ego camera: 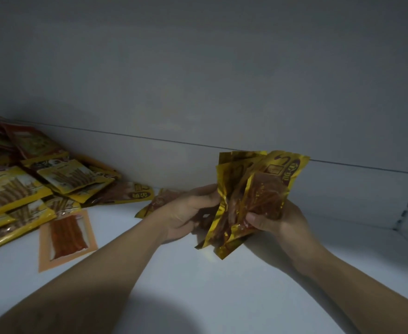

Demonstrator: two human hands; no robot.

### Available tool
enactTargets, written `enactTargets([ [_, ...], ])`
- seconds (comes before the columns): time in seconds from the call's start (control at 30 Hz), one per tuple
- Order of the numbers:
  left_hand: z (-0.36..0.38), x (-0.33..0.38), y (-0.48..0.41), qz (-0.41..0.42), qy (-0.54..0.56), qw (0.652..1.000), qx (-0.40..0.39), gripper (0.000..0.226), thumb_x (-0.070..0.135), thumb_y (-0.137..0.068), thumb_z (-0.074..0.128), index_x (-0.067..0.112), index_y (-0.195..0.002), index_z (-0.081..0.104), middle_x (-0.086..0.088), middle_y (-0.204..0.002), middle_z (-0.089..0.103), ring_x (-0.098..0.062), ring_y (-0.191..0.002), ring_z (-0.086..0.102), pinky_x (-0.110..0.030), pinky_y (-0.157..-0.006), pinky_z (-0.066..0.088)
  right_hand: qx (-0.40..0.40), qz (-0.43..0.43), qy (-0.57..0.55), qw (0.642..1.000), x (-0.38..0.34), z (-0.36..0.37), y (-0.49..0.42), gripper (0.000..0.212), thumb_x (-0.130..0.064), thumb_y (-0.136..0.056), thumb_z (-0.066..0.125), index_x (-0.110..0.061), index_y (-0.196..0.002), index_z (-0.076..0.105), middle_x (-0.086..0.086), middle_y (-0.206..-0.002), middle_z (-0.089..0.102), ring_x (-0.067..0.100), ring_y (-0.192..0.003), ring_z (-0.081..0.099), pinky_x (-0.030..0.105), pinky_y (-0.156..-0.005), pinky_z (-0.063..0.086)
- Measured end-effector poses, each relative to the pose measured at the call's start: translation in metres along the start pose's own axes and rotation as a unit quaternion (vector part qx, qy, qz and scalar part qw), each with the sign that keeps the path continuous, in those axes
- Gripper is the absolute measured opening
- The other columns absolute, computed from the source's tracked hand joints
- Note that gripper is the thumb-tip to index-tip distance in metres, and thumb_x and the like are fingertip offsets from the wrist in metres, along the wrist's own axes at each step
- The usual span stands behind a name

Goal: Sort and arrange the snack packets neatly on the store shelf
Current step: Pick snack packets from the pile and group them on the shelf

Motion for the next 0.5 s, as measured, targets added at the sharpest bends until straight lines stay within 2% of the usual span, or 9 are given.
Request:
enactTargets([
  [0.07,-0.002,0.0,-0.001,0.007,-0.04,0.999,0.028,0.055,0.066,-0.057,0.082,0.034,-0.101,0.076,0.003,-0.105,0.075,-0.011,-0.092,0.072,-0.025,-0.07,0.057,-0.011,0.006,-0.011,1.0,0.0,0.003,0.0,0.055,-0.025,-0.059,0.089,-0.019,-0.109,0.068,-0.008,-0.1,0.076,0.009,-0.094,0.071,0.024,-0.079,0.051],
  [0.13,-0.007,-0.001,-0.004,0.019,-0.092,0.992,0.087,0.069,0.081,-0.057,0.071,0.038,-0.111,0.071,0.004,-0.114,0.073,-0.017,-0.106,0.07,-0.04,-0.093,0.055,-0.001,0.009,-0.022,1.0,0.002,0.003,-0.001,0.056,-0.029,-0.057,0.085,-0.021,-0.11,0.067,-0.009,-0.101,0.076,0.008,-0.094,0.07,0.025,-0.081,0.051],
  [0.17,-0.008,0.001,-0.005,0.038,-0.117,0.985,0.119,0.067,0.086,-0.06,0.064,0.043,-0.11,0.069,0.007,-0.116,0.073,-0.016,-0.109,0.068,-0.044,-0.099,0.052,0.011,0.009,-0.025,1.0,0.002,0.003,-0.001,0.055,-0.03,-0.057,0.082,-0.022,-0.11,0.067,-0.01,-0.101,0.076,0.008,-0.094,0.07,0.026,-0.082,0.052],
  [0.23,-0.009,0.007,-0.005,0.089,-0.191,0.96,0.182,0.051,0.083,-0.074,0.049,0.047,-0.107,0.066,0.014,-0.112,0.072,-0.009,-0.109,0.066,-0.043,-0.1,0.05,0.038,0.005,-0.015,0.999,0.004,0.001,-0.001,0.047,-0.028,-0.063,0.083,-0.024,-0.107,0.068,-0.013,-0.099,0.076,0.007,-0.093,0.07,0.027,-0.082,0.052],
  [0.3,-0.012,0.012,-0.003,0.135,-0.275,0.922,0.234,0.04,0.064,-0.089,0.043,0.035,-0.111,0.06,0.01,-0.106,0.07,-0.003,-0.101,0.064,-0.038,-0.094,0.051,0.057,0.002,0.002,0.998,0.007,0.002,-0.001,0.04,-0.022,-0.07,0.085,-0.028,-0.104,0.067,-0.019,-0.096,0.074,0.002,-0.091,0.069,0.023,-0.079,0.051],
  [0.37,-0.015,0.017,-0.002,0.176,-0.33,0.89,0.261,0.023,0.04,-0.1,0.047,0.021,-0.111,0.053,0.0,-0.095,0.068,-0.002,-0.082,0.062,-0.027,-0.076,0.05,0.061,-0.004,0.012,0.998,0.007,0.002,-0.001,0.039,-0.021,-0.072,0.085,-0.031,-0.103,0.065,-0.024,-0.095,0.073,-0.005,-0.089,0.067,0.017,-0.076,0.05],
  [0.43,-0.018,0.022,-0.001,0.189,-0.358,0.87,0.281,0.007,0.025,-0.101,0.048,0.021,-0.106,0.045,-0.001,-0.083,0.064,0.0,-0.074,0.06,-0.012,-0.056,0.042,0.064,-0.012,0.018,0.998,0.006,0.002,-0.001,0.038,-0.022,-0.072,0.085,-0.032,-0.101,0.064,-0.03,-0.091,0.071,-0.011,-0.083,0.065,0.007,-0.067,0.048],
  [0.5,-0.021,0.022,-0.002,0.171,-0.341,0.879,0.286,0.013,0.02,-0.099,0.05,0.029,-0.104,0.042,0.008,-0.083,0.061,0.008,-0.069,0.059,-0.007,-0.052,0.04,0.071,-0.014,0.014,0.997,0.004,-0.001,-0.002,0.038,-0.021,-0.071,0.086,-0.029,-0.103,0.066,-0.029,-0.089,0.071,-0.012,-0.08,0.065,0.003,-0.061,0.045],
])
Point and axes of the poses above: each hand's wrist, its own y-axis away from the middle knuckle, its own z-axis out of the palm, x = y × z, the point moved 6 cm from there along -y, towards the middle knuckle
